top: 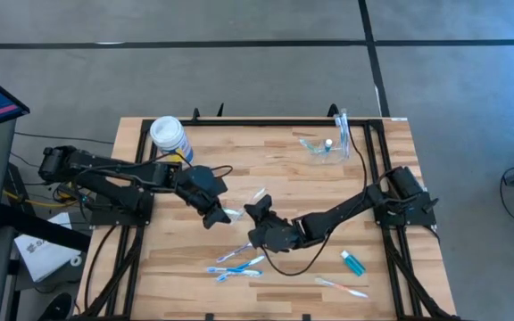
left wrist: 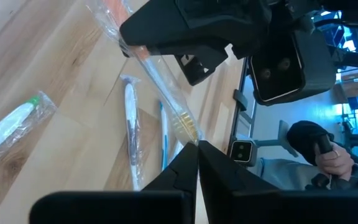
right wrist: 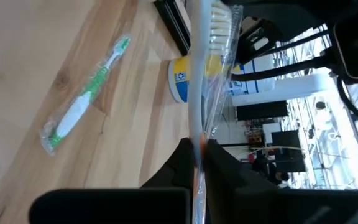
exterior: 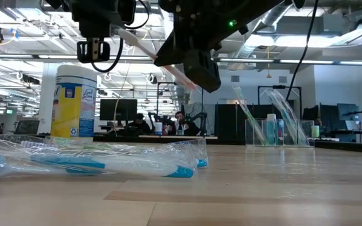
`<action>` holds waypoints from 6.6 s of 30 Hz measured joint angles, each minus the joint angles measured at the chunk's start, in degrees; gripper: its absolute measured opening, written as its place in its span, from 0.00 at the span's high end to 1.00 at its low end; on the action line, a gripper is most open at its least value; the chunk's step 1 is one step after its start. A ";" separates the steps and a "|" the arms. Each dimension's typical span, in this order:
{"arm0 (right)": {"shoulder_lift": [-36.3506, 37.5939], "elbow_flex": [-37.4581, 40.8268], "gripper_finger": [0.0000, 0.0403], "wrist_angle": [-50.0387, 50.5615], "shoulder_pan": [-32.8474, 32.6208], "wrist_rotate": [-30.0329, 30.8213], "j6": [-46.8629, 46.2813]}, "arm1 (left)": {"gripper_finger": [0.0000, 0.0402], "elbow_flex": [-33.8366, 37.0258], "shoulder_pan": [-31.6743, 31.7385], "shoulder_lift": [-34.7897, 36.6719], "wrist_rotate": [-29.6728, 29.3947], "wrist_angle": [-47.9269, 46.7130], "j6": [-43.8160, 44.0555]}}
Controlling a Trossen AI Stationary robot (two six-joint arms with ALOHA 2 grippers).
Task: Pick & Place toothbrushing station
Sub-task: Put the left orange toothbrush into the left transparent organizer, then put the mouthwash bottle into the middle transparent organizer
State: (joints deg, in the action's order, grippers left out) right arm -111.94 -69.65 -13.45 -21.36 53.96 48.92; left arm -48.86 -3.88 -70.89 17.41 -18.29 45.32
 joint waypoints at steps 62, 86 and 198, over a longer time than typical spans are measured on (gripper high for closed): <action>32.07 30.43 1.00 -4.10 16.40 -2.56 -44.48 | 0.79 2.87 -8.91 6.03 -25.91 7.86 -15.56; 41.19 39.54 1.00 -5.50 29.03 -1.31 -50.84 | 0.79 18.53 -10.71 6.03 -27.32 34.14 -14.94; 59.49 43.24 0.70 24.50 6.53 -31.25 -72.87 | 0.79 18.53 -14.12 6.03 -31.12 35.31 -17.00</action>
State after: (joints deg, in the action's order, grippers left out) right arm -52.45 -26.41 11.05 -14.83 22.72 -23.96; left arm -30.33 -17.99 -64.86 -13.72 17.02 28.32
